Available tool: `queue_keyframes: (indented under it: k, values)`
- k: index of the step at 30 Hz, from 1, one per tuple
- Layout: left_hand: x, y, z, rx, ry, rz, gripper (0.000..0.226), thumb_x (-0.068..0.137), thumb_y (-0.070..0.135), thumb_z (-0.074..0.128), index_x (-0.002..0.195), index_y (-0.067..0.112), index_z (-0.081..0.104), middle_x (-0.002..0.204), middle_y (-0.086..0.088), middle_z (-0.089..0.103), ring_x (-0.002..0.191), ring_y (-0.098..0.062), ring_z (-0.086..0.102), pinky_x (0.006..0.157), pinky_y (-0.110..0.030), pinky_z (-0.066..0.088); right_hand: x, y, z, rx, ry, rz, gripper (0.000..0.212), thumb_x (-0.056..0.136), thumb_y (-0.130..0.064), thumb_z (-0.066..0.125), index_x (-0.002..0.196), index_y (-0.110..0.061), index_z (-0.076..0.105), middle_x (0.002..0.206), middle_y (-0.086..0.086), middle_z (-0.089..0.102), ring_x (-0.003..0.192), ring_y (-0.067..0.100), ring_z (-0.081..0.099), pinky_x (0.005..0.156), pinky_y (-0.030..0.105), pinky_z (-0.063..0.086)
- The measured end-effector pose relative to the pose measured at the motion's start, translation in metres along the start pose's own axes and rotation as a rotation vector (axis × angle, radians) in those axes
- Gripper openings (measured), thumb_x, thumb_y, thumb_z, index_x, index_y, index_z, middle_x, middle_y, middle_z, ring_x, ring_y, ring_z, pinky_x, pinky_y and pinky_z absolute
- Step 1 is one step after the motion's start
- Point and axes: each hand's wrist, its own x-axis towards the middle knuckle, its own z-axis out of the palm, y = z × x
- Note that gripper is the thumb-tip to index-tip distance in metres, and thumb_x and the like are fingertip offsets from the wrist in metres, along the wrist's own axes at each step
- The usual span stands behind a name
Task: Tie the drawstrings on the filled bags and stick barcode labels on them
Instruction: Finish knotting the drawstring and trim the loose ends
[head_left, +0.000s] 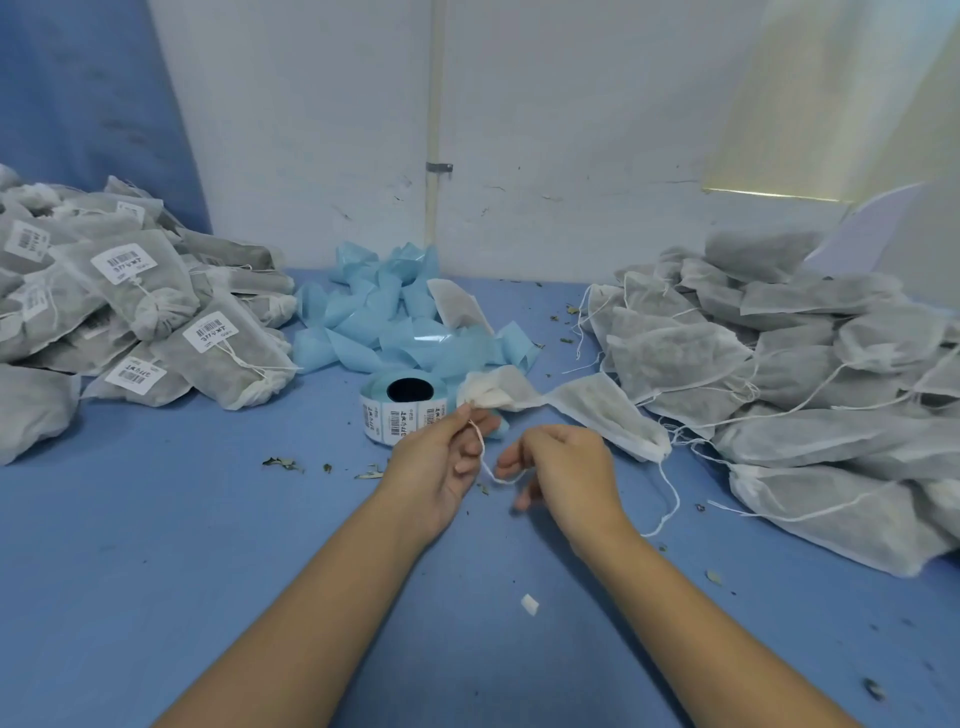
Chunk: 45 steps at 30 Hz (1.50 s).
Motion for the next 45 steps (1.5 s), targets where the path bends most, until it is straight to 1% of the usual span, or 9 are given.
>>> queue_keyframes:
  k: [6, 17, 26, 29, 32, 36, 38, 41, 45]
  values:
    - [-0.001, -0.005, -0.006, 0.076, -0.123, 0.017, 0.019, 0.097, 0.007, 0.044, 0.099, -0.001, 0.062, 0.052, -0.001, 0.053, 0.037, -0.005, 0.039, 0.034, -0.014, 0.029, 0.005, 0.001, 0.003, 0.005, 0.110, -0.079, 0.017, 0.083, -0.011, 0.057, 0.072, -0.012, 0.070, 0.077, -0.001, 0.070, 0.054, 0.012, 0.053, 0.059, 0.025, 0.042]
    - [-0.009, -0.010, 0.003, 0.487, -0.235, 0.149, 0.025, 0.094, -0.004, 0.036, 0.096, 0.009, 0.058, 0.048, 0.004, 0.030, 0.034, -0.010, 0.034, 0.037, -0.019, 0.020, 0.014, 0.003, 0.000, 0.330, -0.068, 0.105, 0.008, 0.081, -0.013, 0.068, 0.077, -0.014, 0.075, 0.077, 0.002, 0.068, 0.076, 0.013, 0.056, 0.067, 0.019, 0.043]
    - [-0.012, -0.016, 0.016, 0.439, -0.194, 0.107, 0.031, 0.091, -0.007, 0.036, 0.099, 0.009, 0.062, 0.045, 0.008, 0.028, 0.038, -0.006, 0.023, 0.037, -0.016, 0.019, 0.024, 0.001, -0.012, 0.637, -0.079, 0.279, 0.008, 0.084, -0.006, 0.062, 0.080, -0.008, 0.068, 0.074, 0.001, 0.069, 0.062, 0.004, 0.063, 0.057, 0.010, 0.049]
    - [-0.010, -0.021, 0.012, 0.667, -0.128, 0.273, 0.021, 0.096, 0.003, 0.043, 0.109, 0.008, 0.059, 0.044, 0.009, 0.038, 0.036, -0.006, 0.036, 0.039, -0.016, 0.030, 0.025, 0.002, -0.013, 0.722, -0.076, 0.287, 0.009, 0.087, -0.007, 0.061, 0.084, -0.009, 0.069, 0.076, 0.000, 0.071, 0.063, 0.003, 0.064, 0.060, 0.011, 0.051]
    - [-0.008, -0.024, 0.001, 1.071, -0.016, 0.629, 0.008, 0.096, 0.016, 0.052, 0.095, 0.014, 0.060, 0.056, 0.008, 0.046, 0.050, 0.002, 0.046, 0.052, -0.012, 0.036, 0.026, 0.002, -0.017, 0.792, -0.107, 0.270, 0.010, 0.090, -0.012, 0.059, 0.085, -0.014, 0.067, 0.083, -0.001, 0.072, 0.076, 0.007, 0.066, 0.070, 0.016, 0.052]
    - [-0.004, -0.017, -0.007, 1.183, 0.111, 0.773, 0.013, 0.095, 0.018, 0.054, 0.086, 0.015, 0.063, 0.074, 0.011, 0.055, 0.071, -0.001, 0.050, 0.064, -0.007, 0.035, 0.024, 0.002, -0.019, 0.831, -0.186, 0.251, 0.016, 0.092, -0.014, 0.053, 0.078, -0.016, 0.061, 0.081, 0.001, 0.073, 0.081, 0.011, 0.067, 0.076, 0.021, 0.051]
    - [-0.002, -0.016, -0.009, 1.219, 0.138, 0.782, 0.013, 0.094, 0.020, 0.055, 0.088, 0.014, 0.065, 0.083, 0.006, 0.058, 0.078, -0.007, 0.050, 0.066, -0.011, 0.035, 0.024, 0.003, -0.016, 0.722, -0.144, 0.181, 0.016, 0.093, -0.013, 0.053, 0.080, -0.015, 0.062, 0.067, -0.003, 0.067, 0.068, 0.010, 0.061, 0.068, 0.018, 0.049]
    - [-0.004, -0.018, -0.008, 1.307, 0.179, 0.800, 0.015, 0.094, 0.025, 0.056, 0.089, 0.015, 0.065, 0.089, 0.006, 0.051, 0.079, -0.009, 0.049, 0.068, -0.024, 0.036, 0.025, 0.010, -0.013, 0.189, 0.027, -0.114, 0.016, 0.094, -0.012, 0.054, 0.081, -0.014, 0.062, 0.062, -0.008, 0.057, 0.057, 0.005, 0.047, 0.056, 0.013, 0.039]
    - [-0.013, -0.019, -0.004, 1.350, 0.173, 0.875, 0.018, 0.094, 0.028, 0.055, 0.091, 0.013, 0.064, 0.107, 0.008, 0.049, 0.077, -0.010, 0.052, 0.067, -0.031, 0.045, 0.021, 0.016, -0.010, -0.332, 0.138, -0.371, 0.016, 0.097, -0.018, 0.049, 0.082, -0.017, 0.053, 0.075, -0.009, 0.054, 0.071, 0.010, 0.048, 0.066, 0.027, 0.038]
